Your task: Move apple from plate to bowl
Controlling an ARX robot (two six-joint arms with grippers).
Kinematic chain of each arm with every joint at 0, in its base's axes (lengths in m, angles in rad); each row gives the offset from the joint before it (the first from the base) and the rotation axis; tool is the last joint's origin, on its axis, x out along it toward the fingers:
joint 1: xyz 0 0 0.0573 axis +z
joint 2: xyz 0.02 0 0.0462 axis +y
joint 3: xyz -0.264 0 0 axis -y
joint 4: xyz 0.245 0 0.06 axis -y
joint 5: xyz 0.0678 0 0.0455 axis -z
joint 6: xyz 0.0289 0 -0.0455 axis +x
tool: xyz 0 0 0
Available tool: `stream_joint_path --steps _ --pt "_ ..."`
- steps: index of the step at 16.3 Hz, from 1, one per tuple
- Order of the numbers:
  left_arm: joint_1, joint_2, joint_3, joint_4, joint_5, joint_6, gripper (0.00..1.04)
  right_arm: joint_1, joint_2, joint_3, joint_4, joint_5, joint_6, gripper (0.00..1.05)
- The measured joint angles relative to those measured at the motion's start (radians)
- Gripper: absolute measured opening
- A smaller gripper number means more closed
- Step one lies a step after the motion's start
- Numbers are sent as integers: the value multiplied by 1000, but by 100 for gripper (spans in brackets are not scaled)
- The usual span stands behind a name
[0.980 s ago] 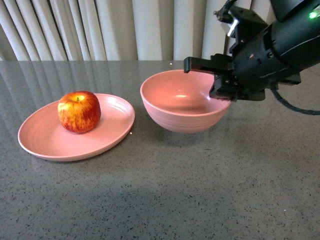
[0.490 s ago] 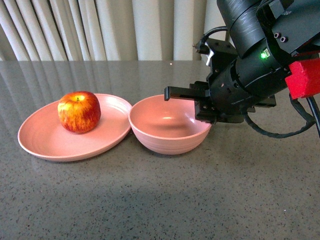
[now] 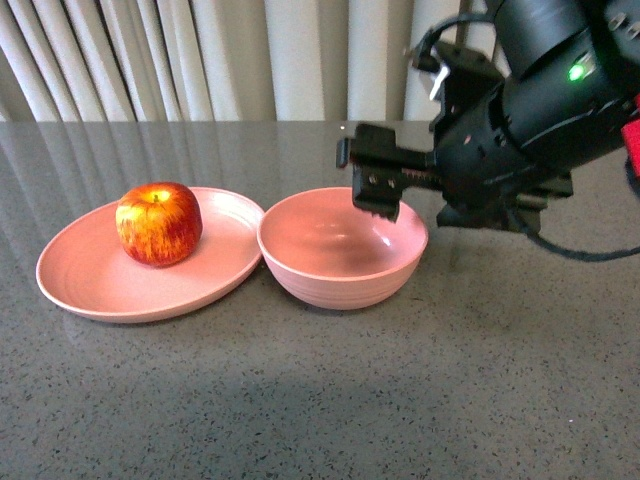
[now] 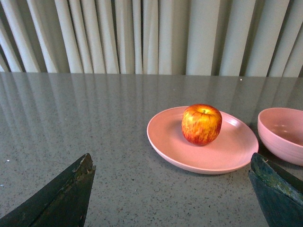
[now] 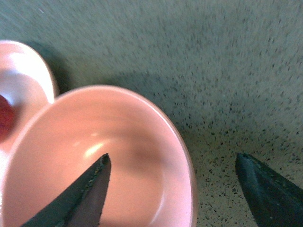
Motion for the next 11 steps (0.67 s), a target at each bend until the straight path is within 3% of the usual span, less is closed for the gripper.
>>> stream_joint_path --steps 2,7,11 --pt "0 0 0 0 0 0 98 -19 -163 -79 97 -21 13 100" --pt "0 0 0 0 0 0 98 -117 -586 -394 335 -14 -7 98" --pt "0 0 0 0 0 0 98 -181 -919 -660 381 34 -61 98"
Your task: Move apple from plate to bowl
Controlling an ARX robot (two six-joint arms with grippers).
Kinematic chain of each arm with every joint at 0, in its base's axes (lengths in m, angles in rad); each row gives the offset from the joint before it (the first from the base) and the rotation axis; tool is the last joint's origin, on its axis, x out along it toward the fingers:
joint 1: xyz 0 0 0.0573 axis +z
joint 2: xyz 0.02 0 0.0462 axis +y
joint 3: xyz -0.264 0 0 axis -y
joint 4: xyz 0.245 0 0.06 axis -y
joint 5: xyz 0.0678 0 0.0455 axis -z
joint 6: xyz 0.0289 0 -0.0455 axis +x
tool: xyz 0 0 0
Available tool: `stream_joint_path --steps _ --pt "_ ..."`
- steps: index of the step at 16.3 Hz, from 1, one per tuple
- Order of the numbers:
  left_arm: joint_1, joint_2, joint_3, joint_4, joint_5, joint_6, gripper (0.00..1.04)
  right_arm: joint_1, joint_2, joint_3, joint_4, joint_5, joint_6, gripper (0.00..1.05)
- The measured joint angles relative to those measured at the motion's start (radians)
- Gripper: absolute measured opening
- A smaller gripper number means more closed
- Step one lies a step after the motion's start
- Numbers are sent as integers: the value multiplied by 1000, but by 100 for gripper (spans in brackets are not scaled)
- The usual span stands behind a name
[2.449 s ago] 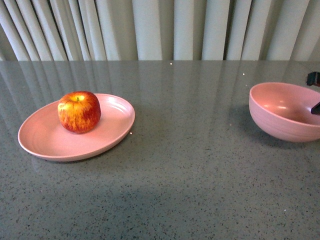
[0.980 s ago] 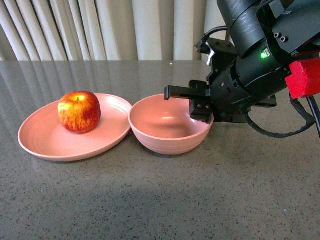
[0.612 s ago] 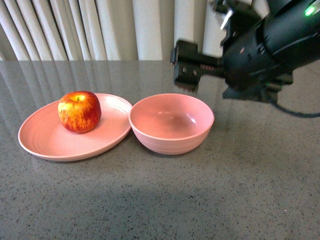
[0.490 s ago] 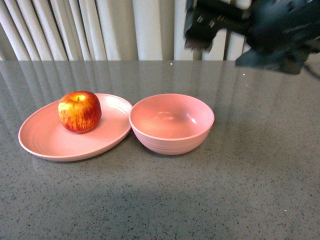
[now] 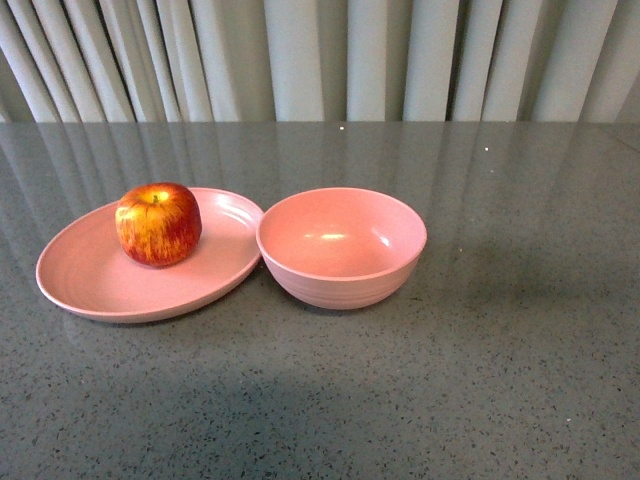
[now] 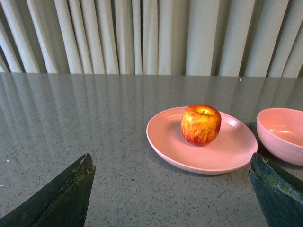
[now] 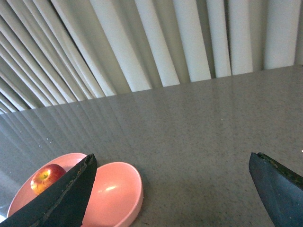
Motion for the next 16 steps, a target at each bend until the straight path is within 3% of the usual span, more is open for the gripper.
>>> stream_joint_path --steps 4,6,7,8,10,11,12,13,16 --pt "0 0 0 0 0 0 98 -5 -240 -179 -34 62 -30 96" --pt "0 0 0 0 0 0 98 -11 -375 -292 12 197 -151 78" --pt "0 0 0 0 0 0 98 -34 -448 -349 -18 200 -195 69" --pt "0 0 0 0 0 0 98 -76 -566 -440 -71 170 -245 51" --pt "0 0 0 0 0 0 98 -125 -637 -467 -80 103 -265 27" --pt "0 0 0 0 0 0 98 -190 -658 -472 -85 36 -269 18" --pt "0 0 0 0 -1 0 98 -231 -675 -482 -92 31 -271 7" --pt "0 0 0 0 0 0 98 -229 -689 -497 -101 20 -275 2" --pt "0 0 0 0 0 0 98 -223 -734 -518 -124 14 -280 2"
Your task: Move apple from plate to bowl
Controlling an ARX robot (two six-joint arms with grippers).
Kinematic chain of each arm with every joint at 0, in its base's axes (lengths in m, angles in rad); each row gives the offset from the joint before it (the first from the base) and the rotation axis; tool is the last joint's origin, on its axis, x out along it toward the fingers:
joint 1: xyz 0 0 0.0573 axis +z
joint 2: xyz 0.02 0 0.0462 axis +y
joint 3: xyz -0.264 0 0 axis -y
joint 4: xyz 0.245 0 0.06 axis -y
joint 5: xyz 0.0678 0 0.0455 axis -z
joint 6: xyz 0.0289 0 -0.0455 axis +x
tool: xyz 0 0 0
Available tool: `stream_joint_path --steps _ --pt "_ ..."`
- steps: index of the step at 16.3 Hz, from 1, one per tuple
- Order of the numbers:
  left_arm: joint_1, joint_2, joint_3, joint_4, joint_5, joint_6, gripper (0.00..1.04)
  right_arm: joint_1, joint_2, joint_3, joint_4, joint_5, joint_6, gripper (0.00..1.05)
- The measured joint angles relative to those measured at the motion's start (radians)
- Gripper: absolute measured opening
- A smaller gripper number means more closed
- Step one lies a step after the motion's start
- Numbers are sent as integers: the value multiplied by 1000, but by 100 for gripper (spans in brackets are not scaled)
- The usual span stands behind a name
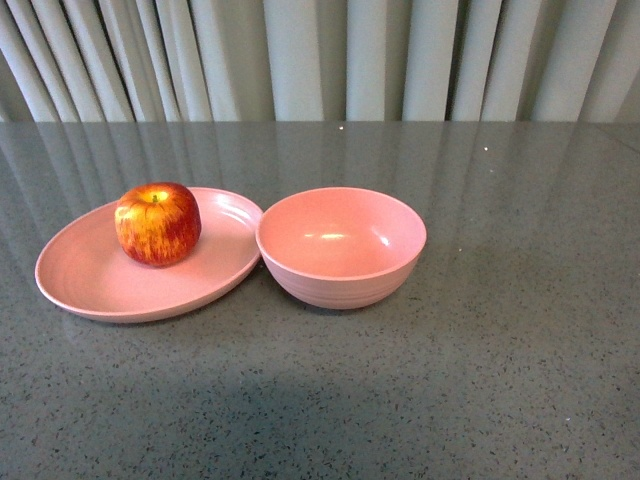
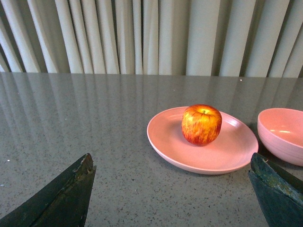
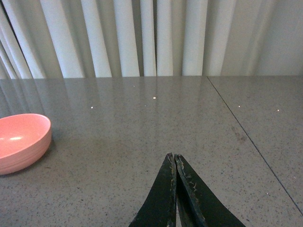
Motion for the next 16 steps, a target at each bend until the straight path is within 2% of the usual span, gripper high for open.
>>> stream_joint_path --steps 3,4,13,16 --pt "0 0 0 0 0 0 98 0 -42 -16 -32 0 -1 2" --pt "0 0 0 0 0 0 98 0 -164 -43 -165 -1 -1 2" --pt "0 0 0 -1 1 4 98 0 -218 -41 -172 0 -3 2" --pt "0 0 0 0 1 4 98 0 -218 -41 -173 0 -3 35"
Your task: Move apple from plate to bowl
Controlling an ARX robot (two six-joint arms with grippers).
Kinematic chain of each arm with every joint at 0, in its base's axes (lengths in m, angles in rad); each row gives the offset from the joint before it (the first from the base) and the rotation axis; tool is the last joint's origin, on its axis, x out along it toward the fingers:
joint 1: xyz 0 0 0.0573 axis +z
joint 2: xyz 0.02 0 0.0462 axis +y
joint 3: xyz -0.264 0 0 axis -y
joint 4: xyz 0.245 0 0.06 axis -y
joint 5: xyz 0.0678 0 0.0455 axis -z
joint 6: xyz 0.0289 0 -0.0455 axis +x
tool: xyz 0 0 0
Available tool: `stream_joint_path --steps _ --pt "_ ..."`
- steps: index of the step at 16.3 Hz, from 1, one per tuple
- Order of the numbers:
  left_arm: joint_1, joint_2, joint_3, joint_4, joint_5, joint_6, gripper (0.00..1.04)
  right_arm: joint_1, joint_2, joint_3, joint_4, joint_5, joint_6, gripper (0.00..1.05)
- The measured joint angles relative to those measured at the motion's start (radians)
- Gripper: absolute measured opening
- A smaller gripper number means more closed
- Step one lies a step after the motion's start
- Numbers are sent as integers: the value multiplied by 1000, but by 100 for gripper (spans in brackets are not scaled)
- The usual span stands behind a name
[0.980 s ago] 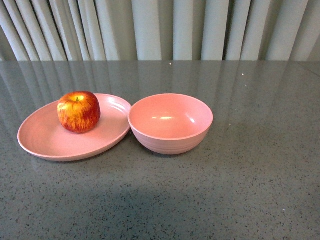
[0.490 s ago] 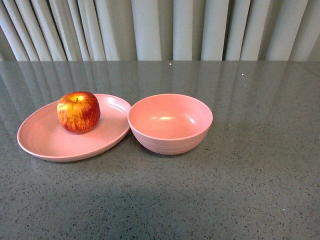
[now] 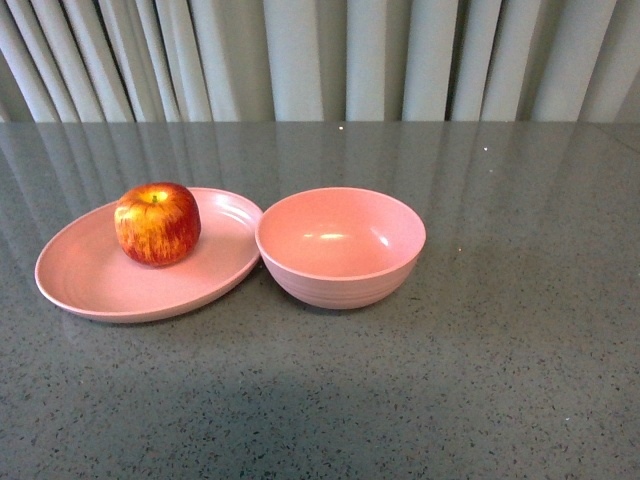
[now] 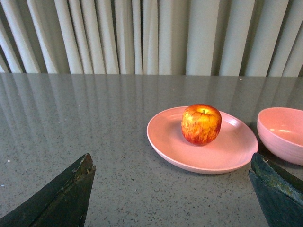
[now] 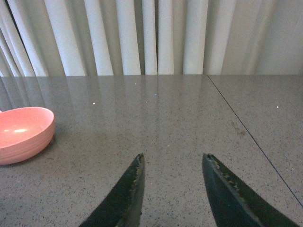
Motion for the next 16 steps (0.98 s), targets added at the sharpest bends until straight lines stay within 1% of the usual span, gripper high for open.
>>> stream_joint_path --steps 5,6,7,15,16 --pt "0 0 0 0 0 0 98 0 0 0 0 0 0 92" --pt "0 0 0 0 0 0 98 0 0 0 0 0 0 100" --pt "0 0 0 0 0 0 98 0 0 0 0 0 0 97" --pt "0 0 0 0 0 0 98 0 0 0 0 0 0 98" --pt "-12 21 24 -93 -40 -13 98 0 0 0 0 0 0 98"
